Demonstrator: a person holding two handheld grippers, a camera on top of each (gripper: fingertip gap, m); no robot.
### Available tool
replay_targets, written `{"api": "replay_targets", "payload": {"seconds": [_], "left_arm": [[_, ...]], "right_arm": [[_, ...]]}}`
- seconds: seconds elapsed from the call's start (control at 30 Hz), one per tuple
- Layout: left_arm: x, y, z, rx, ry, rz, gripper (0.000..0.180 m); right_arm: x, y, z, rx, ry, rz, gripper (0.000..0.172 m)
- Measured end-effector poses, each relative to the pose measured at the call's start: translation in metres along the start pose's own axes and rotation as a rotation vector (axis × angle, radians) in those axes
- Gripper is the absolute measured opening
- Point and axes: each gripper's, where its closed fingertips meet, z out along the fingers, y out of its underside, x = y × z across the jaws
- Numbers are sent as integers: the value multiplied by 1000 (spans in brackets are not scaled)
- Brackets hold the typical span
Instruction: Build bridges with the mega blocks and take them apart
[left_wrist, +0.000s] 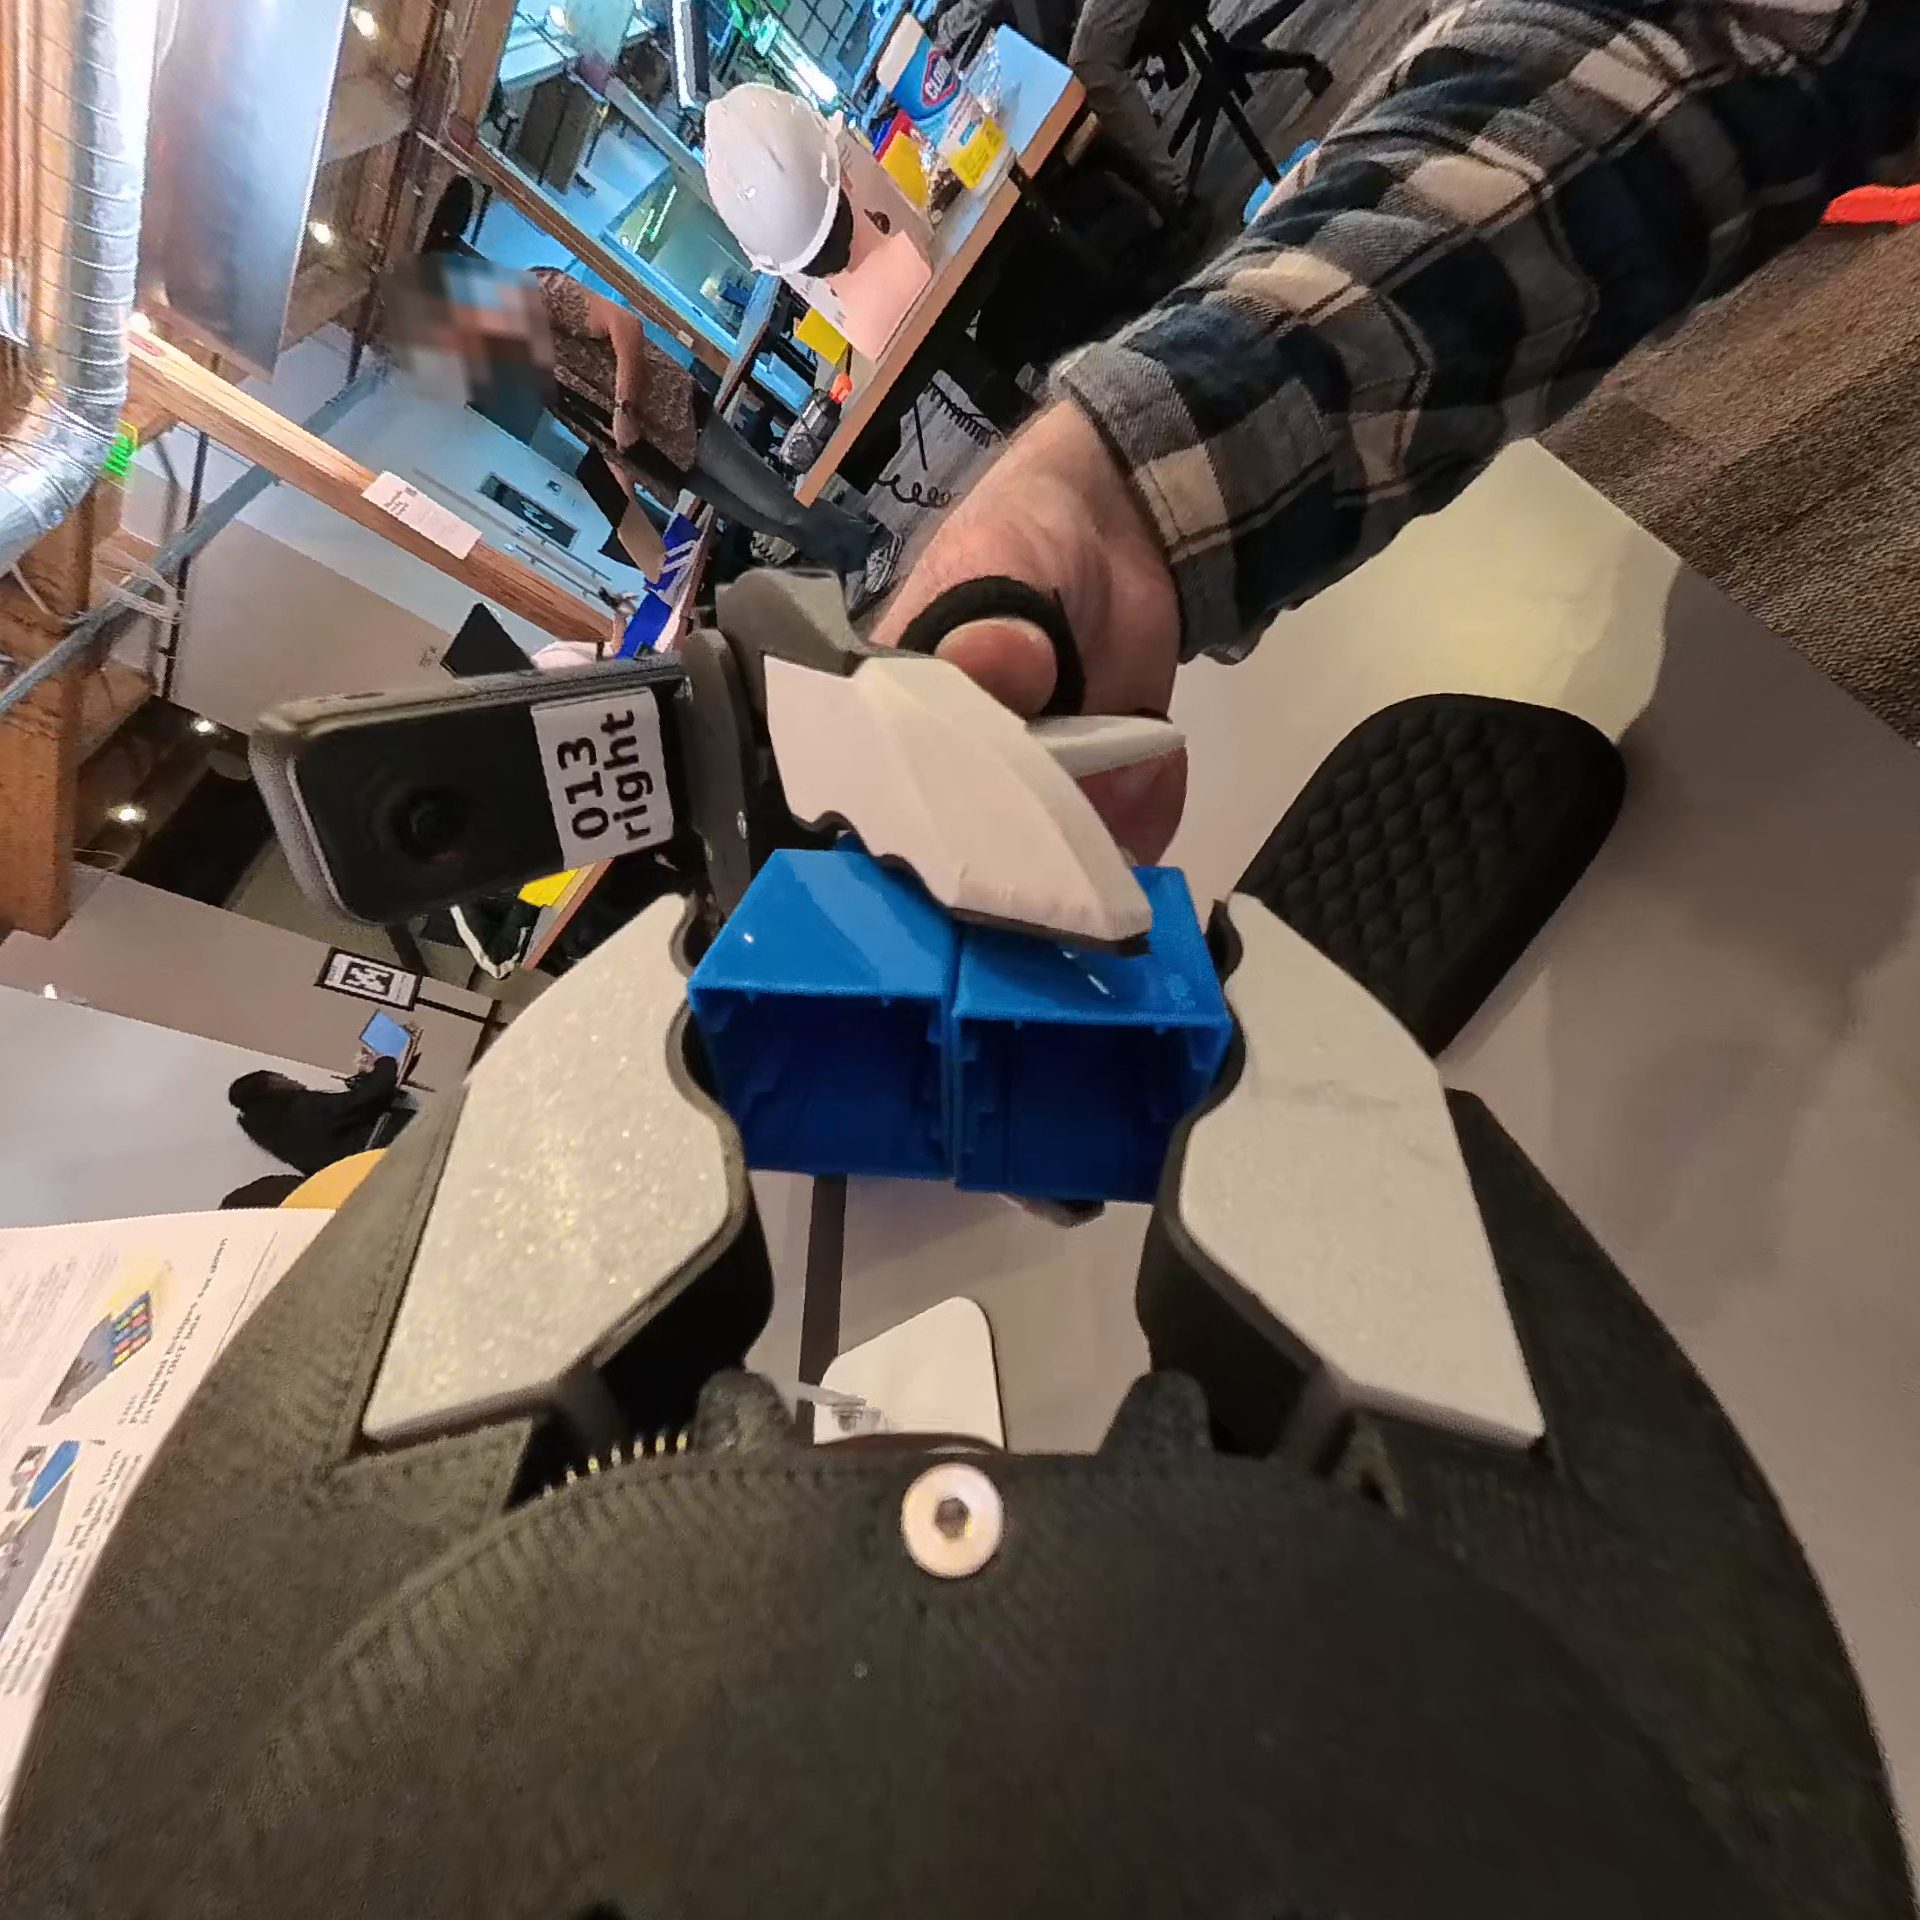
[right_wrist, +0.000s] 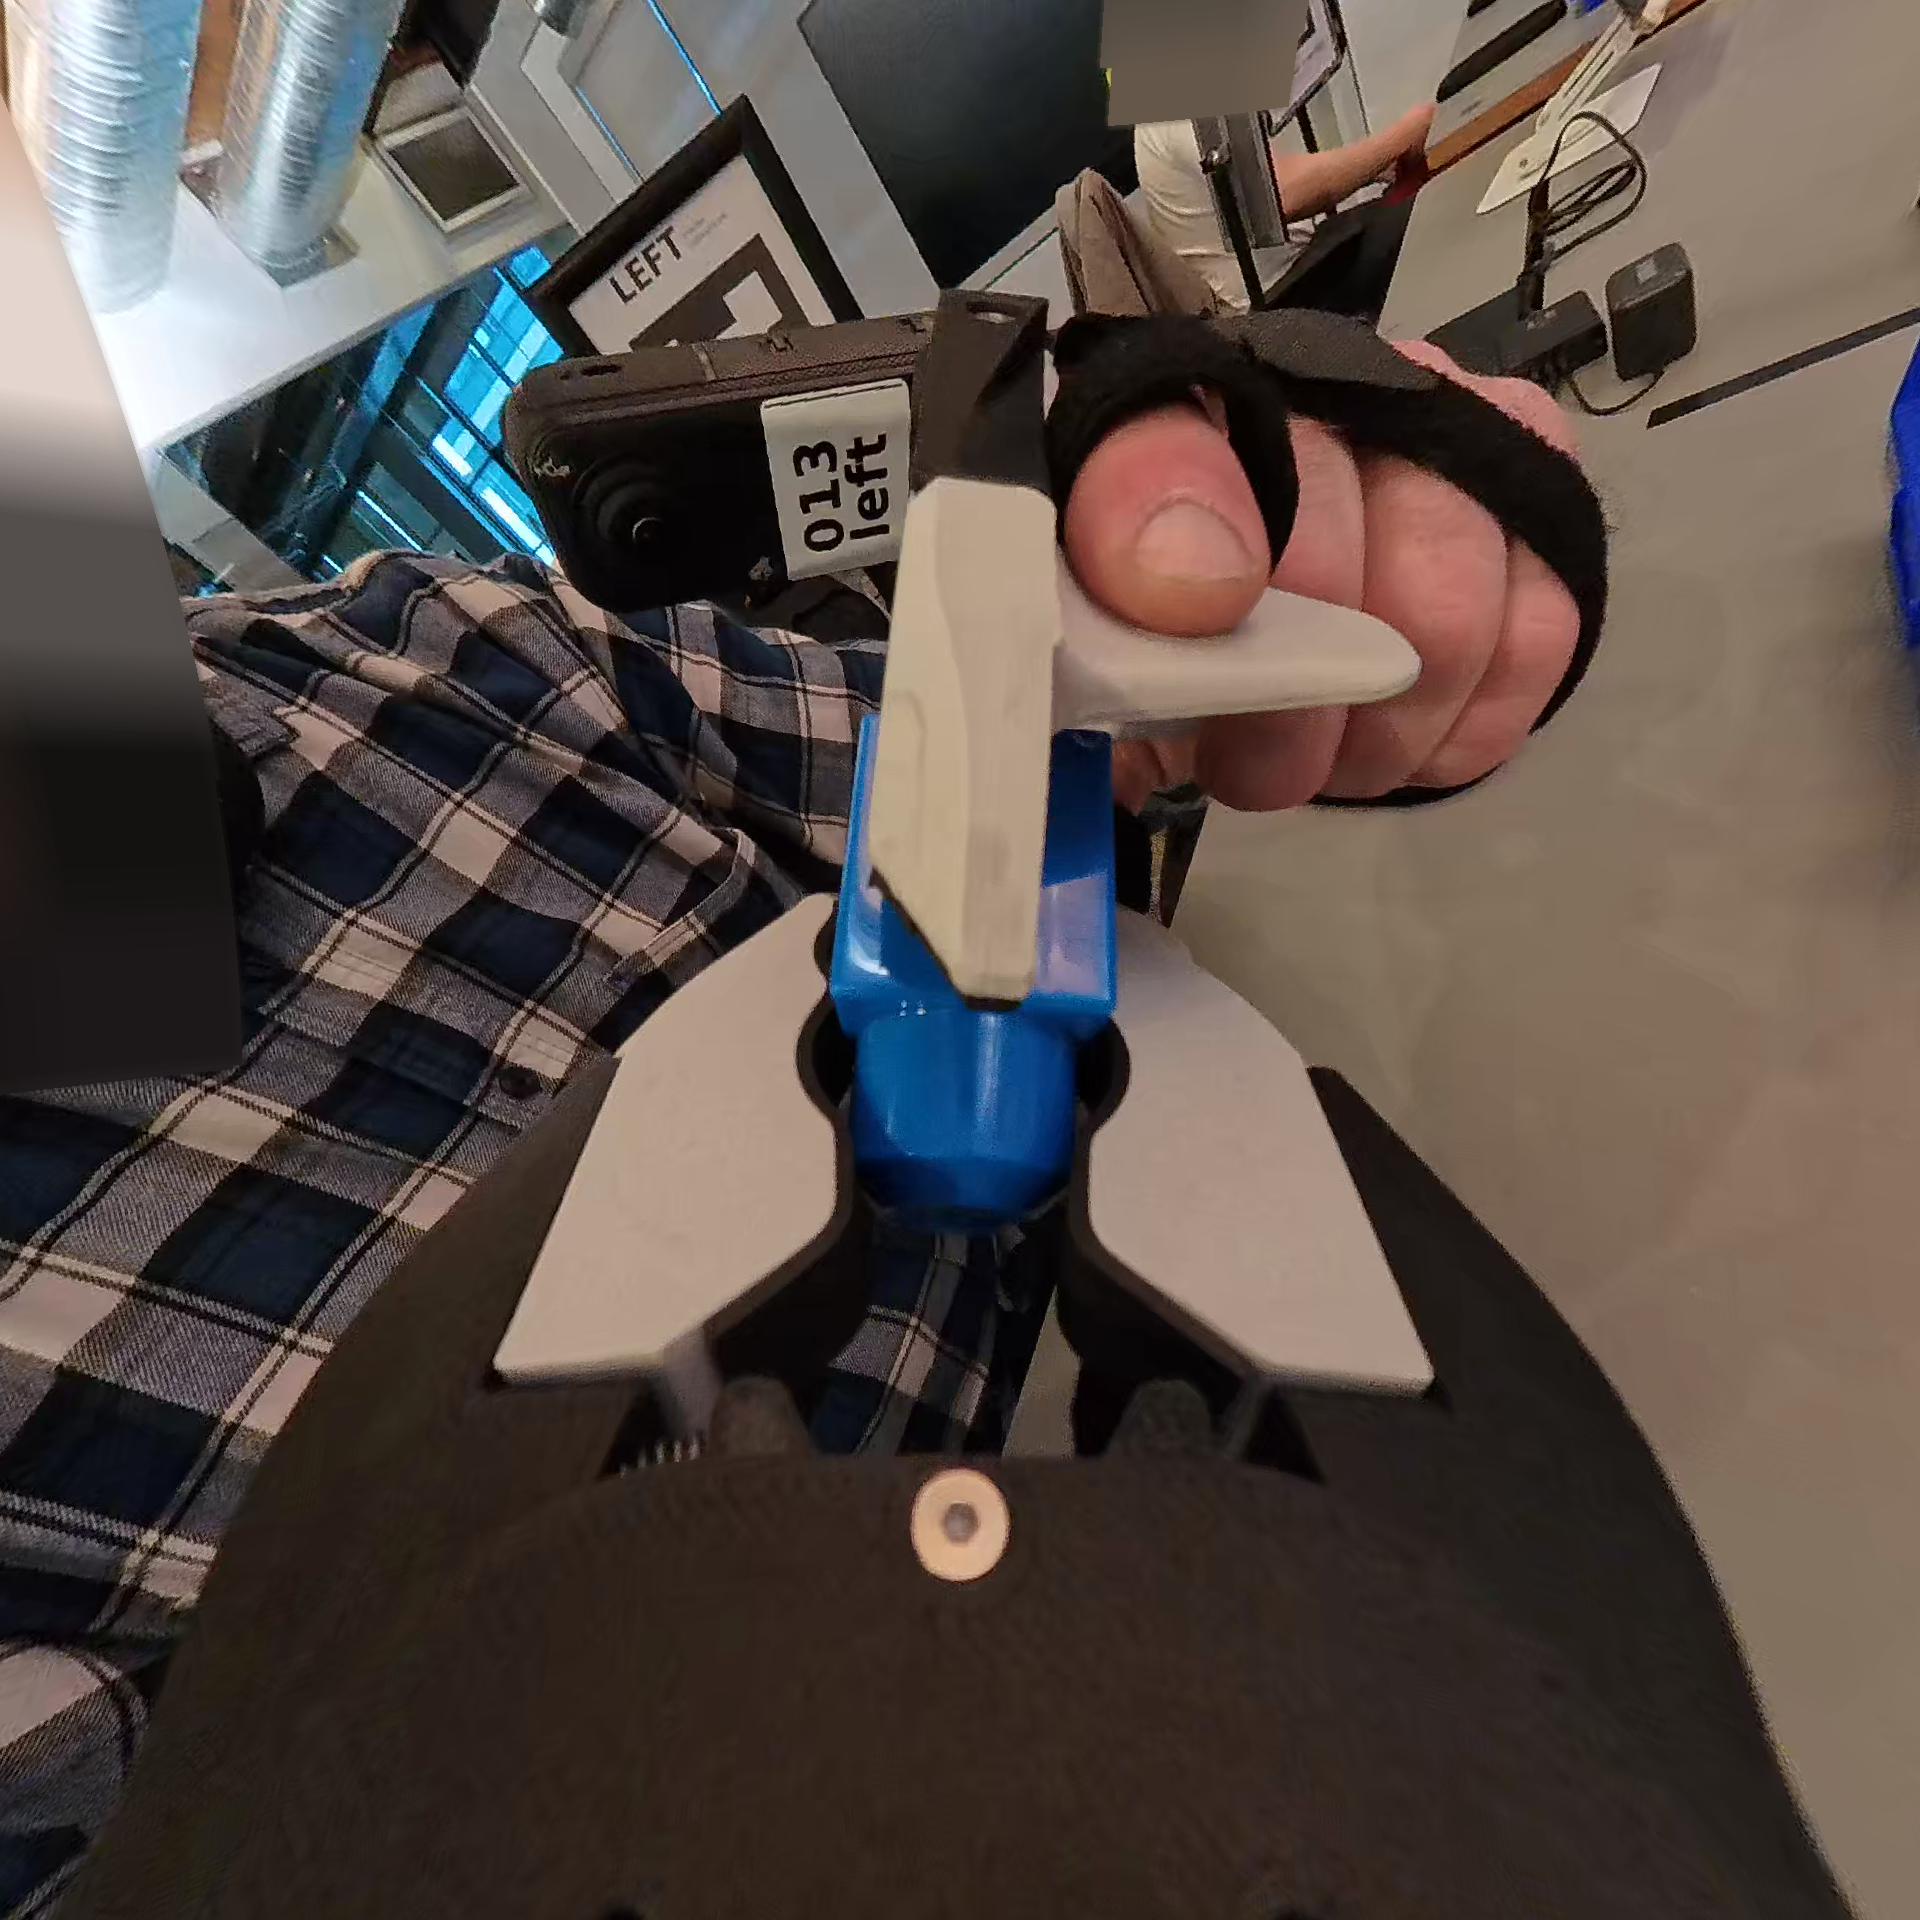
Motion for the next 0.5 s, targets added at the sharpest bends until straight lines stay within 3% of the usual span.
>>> {"api": "replay_targets", "payload": {"seconds": [0.13,0.23,0.5], "left_arm": [[-1,-1,-1,14,-15,-6,88],[-2,0,-2,5,-24,-5,88],[0,3,-2,7,-3,-18,88]], "right_arm": [[1,-3,-5,50,-18,18,48],[0,-4,-8,59,-13,3,37],[3,-1,-7,50,-5,8,37]]}}
